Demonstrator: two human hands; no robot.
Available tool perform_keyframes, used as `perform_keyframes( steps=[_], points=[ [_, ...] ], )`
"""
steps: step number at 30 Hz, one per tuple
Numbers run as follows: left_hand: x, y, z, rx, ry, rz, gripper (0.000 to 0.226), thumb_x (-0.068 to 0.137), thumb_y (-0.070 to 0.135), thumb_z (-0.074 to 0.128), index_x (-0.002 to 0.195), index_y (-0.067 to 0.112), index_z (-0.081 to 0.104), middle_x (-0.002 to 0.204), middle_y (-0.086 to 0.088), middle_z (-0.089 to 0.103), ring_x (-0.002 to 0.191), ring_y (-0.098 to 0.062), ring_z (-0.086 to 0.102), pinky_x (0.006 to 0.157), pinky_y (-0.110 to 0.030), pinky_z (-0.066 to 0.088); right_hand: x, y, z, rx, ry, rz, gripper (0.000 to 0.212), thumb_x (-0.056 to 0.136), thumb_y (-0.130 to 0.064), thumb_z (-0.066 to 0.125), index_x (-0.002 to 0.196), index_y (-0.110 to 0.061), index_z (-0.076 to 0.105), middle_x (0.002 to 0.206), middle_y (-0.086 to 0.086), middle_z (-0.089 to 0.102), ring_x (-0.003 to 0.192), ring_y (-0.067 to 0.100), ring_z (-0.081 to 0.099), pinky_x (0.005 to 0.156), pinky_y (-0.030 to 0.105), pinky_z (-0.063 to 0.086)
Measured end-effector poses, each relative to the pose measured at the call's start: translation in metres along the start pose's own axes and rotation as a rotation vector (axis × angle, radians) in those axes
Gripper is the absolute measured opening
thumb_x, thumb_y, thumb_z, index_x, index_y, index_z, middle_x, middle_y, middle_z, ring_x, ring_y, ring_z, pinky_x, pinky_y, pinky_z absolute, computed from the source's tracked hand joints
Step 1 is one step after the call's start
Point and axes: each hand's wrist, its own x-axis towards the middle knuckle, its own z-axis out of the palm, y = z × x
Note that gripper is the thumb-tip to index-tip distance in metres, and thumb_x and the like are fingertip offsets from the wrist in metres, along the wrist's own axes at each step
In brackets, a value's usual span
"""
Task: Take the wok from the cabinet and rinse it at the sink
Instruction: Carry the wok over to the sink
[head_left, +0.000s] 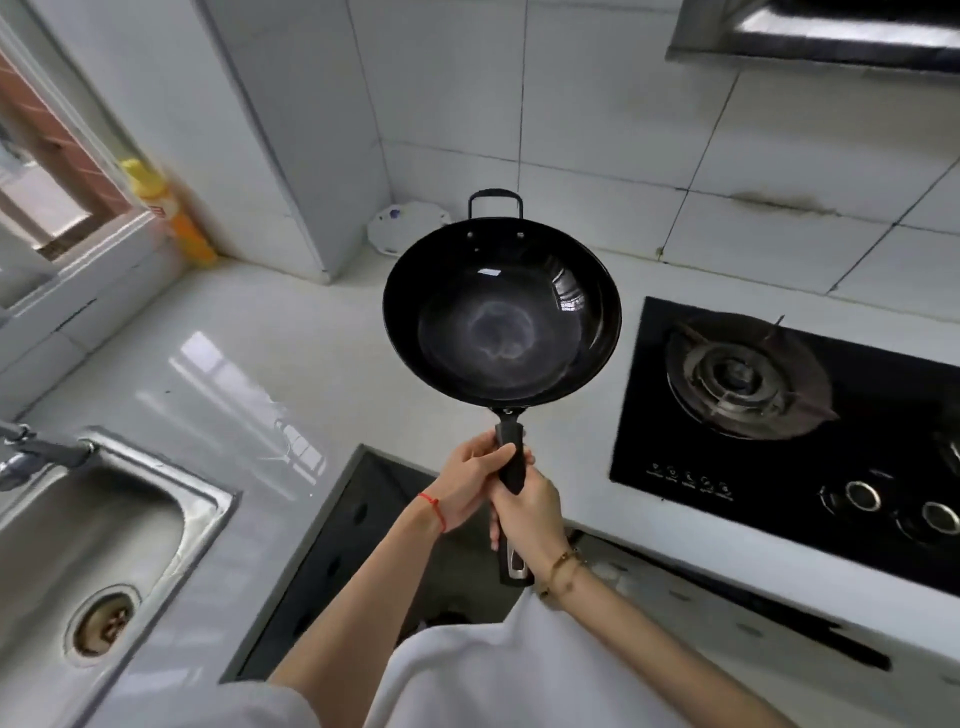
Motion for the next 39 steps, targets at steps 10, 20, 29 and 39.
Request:
perform_keyframes(
  steps=[10, 20, 29, 39],
  points=[
    [0.027, 0.03, -0.056, 0.077, -0.208, -0.137, 0.033, 0.101, 0.008, 0.043, 0.133, 0.001, 0.048, 0.105, -0.013, 0.062, 0.1, -0.022, 0.062, 0.089, -0.032, 0.055, 0.018, -0.015, 0.063, 0.099, 0.222, 0.074, 0.03, 0.092, -0.011, 0.055, 0.12, -0.021, 0.051, 0.05, 0.001, 0.057, 0.033, 0.014, 0.051, 0.036, 0.025, 0.044],
    [0.047, 0.024, -0.072, 0.117, -0.254, -0.217, 0.033, 0.1, 0.009, 0.044, 0.132, 0.001, 0.048, 0.103, -0.011, 0.063, 0.1, -0.023, 0.062, 0.084, -0.033, 0.054, 0.036, -0.001, 0.081, 0.095, 0.314, 0.136, 0.029, 0.091, -0.01, 0.056, 0.12, -0.015, 0.053, 0.055, 0.005, 0.059, 0.035, 0.014, 0.053, 0.036, 0.027, 0.047],
    [0.052, 0.011, -0.081, 0.143, -0.254, -0.246, 0.034, 0.1, 0.008, 0.044, 0.134, 0.002, 0.046, 0.107, -0.013, 0.061, 0.104, -0.024, 0.061, 0.09, -0.034, 0.051, 0.043, 0.018, 0.088, 0.083, 0.319, 0.177, 0.025, 0.091, -0.014, 0.058, 0.116, -0.013, 0.054, 0.054, 0.002, 0.059, 0.034, 0.013, 0.053, 0.035, 0.025, 0.046],
    [0.053, 0.007, -0.084, 0.155, -0.252, -0.26, 0.033, 0.1, 0.008, 0.044, 0.133, 0.004, 0.048, 0.104, -0.011, 0.062, 0.104, -0.023, 0.06, 0.094, -0.035, 0.049, 0.044, 0.024, 0.091, 0.077, 0.328, 0.188, 0.026, 0.091, -0.015, 0.059, 0.117, -0.011, 0.055, 0.057, 0.003, 0.061, 0.034, 0.012, 0.054, 0.035, 0.024, 0.045]
  ],
)
